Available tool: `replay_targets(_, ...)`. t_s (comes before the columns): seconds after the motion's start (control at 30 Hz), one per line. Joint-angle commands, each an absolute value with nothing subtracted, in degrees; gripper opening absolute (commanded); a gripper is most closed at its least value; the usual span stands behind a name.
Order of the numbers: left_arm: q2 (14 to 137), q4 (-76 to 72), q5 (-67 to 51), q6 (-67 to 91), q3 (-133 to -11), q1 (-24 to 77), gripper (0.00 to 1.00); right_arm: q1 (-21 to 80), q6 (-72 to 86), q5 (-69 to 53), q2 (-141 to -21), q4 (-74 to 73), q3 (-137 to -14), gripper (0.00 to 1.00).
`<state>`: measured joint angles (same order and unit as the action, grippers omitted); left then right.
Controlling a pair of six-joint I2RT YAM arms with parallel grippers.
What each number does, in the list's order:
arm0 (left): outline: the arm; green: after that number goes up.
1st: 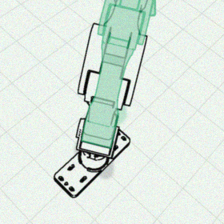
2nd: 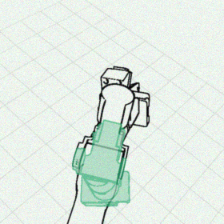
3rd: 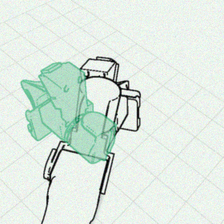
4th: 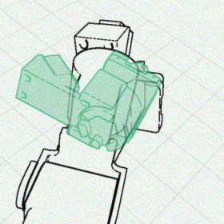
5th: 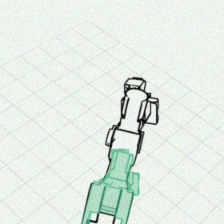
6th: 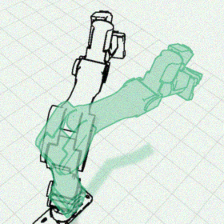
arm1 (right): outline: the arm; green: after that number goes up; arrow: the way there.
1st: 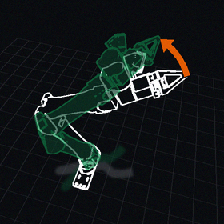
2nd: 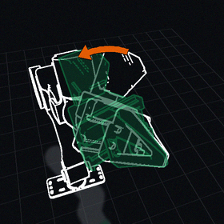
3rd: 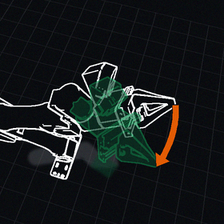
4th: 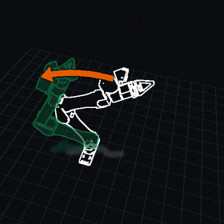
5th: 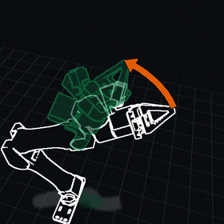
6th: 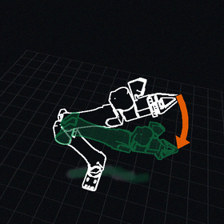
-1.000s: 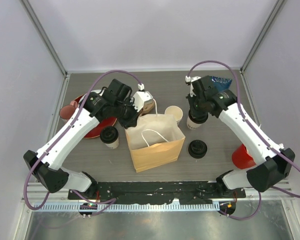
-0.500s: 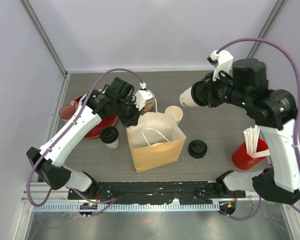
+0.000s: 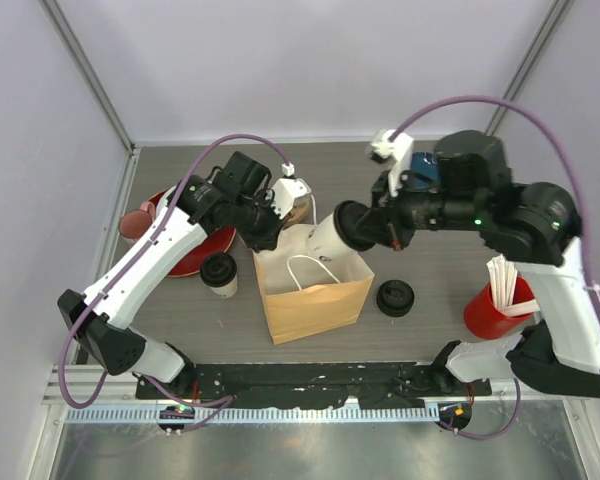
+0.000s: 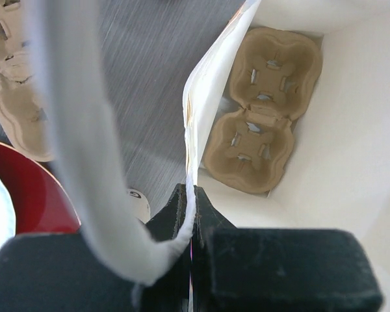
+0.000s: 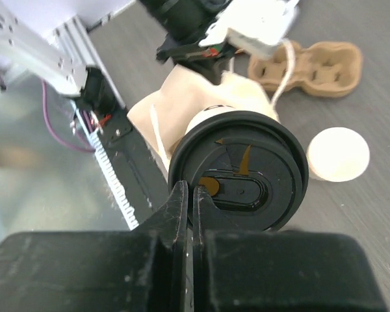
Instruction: Pack the takeout coffee
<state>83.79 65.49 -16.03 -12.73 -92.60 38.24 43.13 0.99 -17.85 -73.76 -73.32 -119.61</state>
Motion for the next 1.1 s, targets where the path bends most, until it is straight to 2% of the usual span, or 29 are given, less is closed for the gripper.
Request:
replay_targets(0.0,84.55,68.2,-16.17,-13.89,-93.87,38.5,0.0,49.12,-1.67,-15.12,-77.78,-76.2,-119.88,0.01)
replay_targets(0.43,84.37,69.17,-18.36,-15.73,-93.96,38.5,0.0,57.04,-6.67,-5.54,-84.55,-78.49,-115.32,0.01)
replay_targets(1.07,83.94,70.22,-20.13,-17.05,-94.04,39.02,0.0,57.92,-13.27,-11.69,-86.22,-73.04,-102.4,0.01)
